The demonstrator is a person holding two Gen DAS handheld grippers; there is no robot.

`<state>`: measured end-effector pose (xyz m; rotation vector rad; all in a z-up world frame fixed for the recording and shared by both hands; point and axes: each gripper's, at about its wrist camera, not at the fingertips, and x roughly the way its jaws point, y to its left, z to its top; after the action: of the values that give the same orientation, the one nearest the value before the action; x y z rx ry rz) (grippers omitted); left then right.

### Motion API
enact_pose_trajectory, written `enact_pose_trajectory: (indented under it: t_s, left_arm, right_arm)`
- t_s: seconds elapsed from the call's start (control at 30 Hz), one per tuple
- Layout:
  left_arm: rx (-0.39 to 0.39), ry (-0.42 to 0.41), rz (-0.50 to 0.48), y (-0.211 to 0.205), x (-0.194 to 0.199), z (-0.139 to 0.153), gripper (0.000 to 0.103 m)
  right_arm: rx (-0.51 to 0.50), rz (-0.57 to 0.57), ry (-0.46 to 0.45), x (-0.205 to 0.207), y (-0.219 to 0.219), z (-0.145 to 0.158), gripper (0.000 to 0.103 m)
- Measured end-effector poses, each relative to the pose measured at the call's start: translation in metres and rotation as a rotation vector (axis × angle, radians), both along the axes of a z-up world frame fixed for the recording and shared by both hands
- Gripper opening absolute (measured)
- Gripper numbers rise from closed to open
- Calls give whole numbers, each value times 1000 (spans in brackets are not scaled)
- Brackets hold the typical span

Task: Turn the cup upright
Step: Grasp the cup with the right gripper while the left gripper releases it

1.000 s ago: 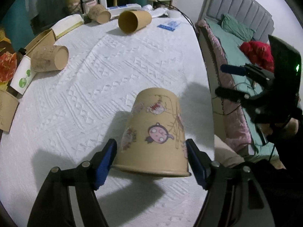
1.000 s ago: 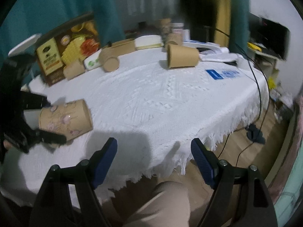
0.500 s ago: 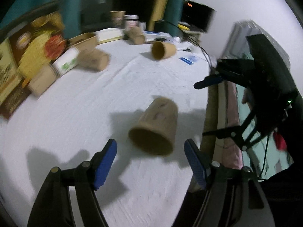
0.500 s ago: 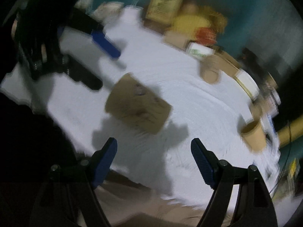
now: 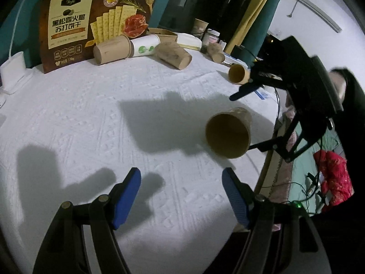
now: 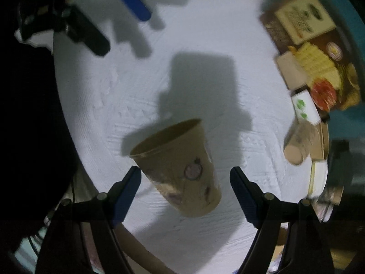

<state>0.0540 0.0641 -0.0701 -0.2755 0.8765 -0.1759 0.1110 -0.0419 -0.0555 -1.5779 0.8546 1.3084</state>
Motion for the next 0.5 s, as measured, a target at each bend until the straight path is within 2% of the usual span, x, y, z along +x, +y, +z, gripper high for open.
enact_pose_trajectory:
  t_s: [0.2, 0.37, 0.5]
  left_arm:
    - [28, -6, -19, 9, -7, -9, 74]
    - [38, 1, -8, 19, -11, -18, 74]
    - [25, 7, -17, 21, -16, -24, 74]
  right_arm:
    - [-126, 90, -36, -6, 24, -16, 77]
    - [-204, 112, -37, -6, 34, -33, 63]
    - [-225, 109, -23, -1, 42, -36, 62]
